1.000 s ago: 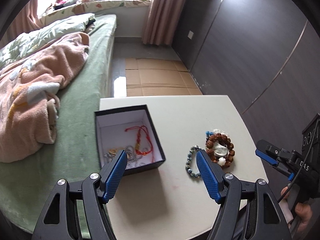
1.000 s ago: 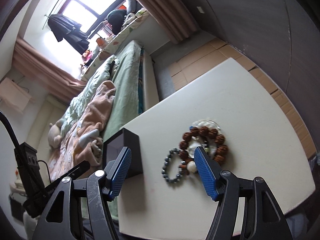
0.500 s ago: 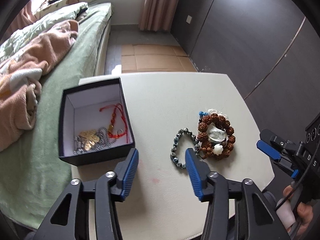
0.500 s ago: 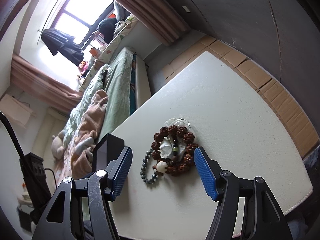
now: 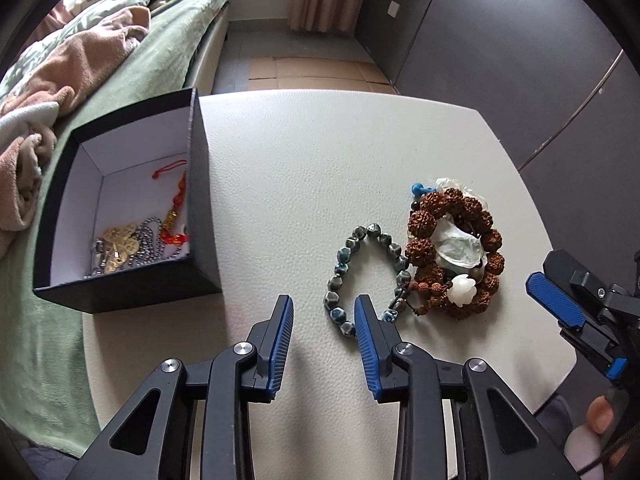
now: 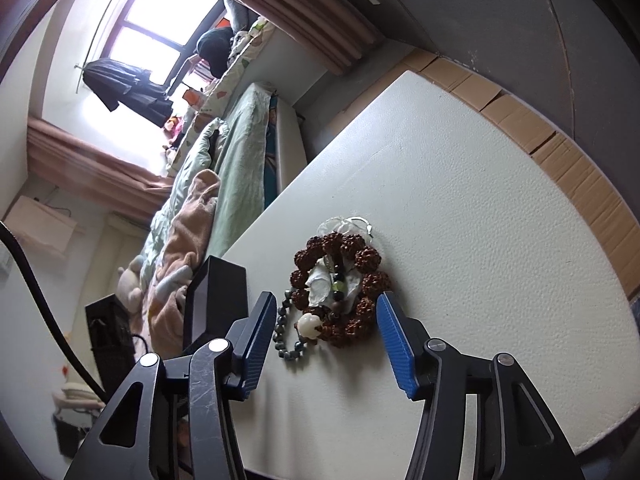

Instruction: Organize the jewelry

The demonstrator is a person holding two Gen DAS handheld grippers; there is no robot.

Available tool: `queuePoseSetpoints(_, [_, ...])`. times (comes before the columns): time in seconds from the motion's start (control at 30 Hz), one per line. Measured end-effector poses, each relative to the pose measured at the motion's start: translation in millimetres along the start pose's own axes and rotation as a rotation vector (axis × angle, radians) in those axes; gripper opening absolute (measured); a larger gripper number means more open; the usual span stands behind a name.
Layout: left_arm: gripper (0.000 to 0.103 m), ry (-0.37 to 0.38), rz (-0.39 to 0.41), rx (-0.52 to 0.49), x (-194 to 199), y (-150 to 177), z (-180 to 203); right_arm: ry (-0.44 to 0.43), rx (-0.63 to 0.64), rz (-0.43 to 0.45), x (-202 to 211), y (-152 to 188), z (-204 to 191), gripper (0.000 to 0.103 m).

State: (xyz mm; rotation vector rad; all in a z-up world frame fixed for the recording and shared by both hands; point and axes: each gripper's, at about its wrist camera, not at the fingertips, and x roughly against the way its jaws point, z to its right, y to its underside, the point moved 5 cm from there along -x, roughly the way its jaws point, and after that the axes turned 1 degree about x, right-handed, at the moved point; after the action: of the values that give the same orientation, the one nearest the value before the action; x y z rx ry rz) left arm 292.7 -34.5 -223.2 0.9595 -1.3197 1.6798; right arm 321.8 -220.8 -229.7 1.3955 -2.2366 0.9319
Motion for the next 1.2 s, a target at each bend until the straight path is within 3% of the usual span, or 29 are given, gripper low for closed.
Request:
queuePoseSetpoints(0.1, [0.030,-0.017,-0.006,-0.009,-8.1,0.9,3.4,-0.033,-0.010,-0.022,-8.3,3.3,-1.5,0.045])
queuePoseSetpoints(0.17, [0.026,-0.044,0.010,-0.030,-10.6,-0.1,6.6,-0.055,-0.025,-0.044,-15.1,5.8,-1.8,0.036])
queuePoseSetpoints(0.27, [0.011,-0.077,0.007,-0.055,-12.4,-0.7,7.7,-0.086,-0.045,-0.068,-23.6,9.2,-3.8,0.035])
queuePoseSetpoints(0.33, [0.009,-0.070,-0.004,-0.047,-12.4,-2.1,5.0,-0.099,-0.059,-0.077,-29.1,8.6,-6.4,0.035])
queuePoseSetpoints(1.1, [0.009,0.057,0.167,-0.028,77.6,-27.3,-11.4,0.076,-0.071,-0.148,-63.9,-1.0,-11.0,0.035])
queuePoseSetpoints(1.2, [0.009,0.070,0.187,-0.022,88.6,-29.7,-14.5,0.118,-0.068,-0.143,-65.4,-4.6,-9.7,0.017])
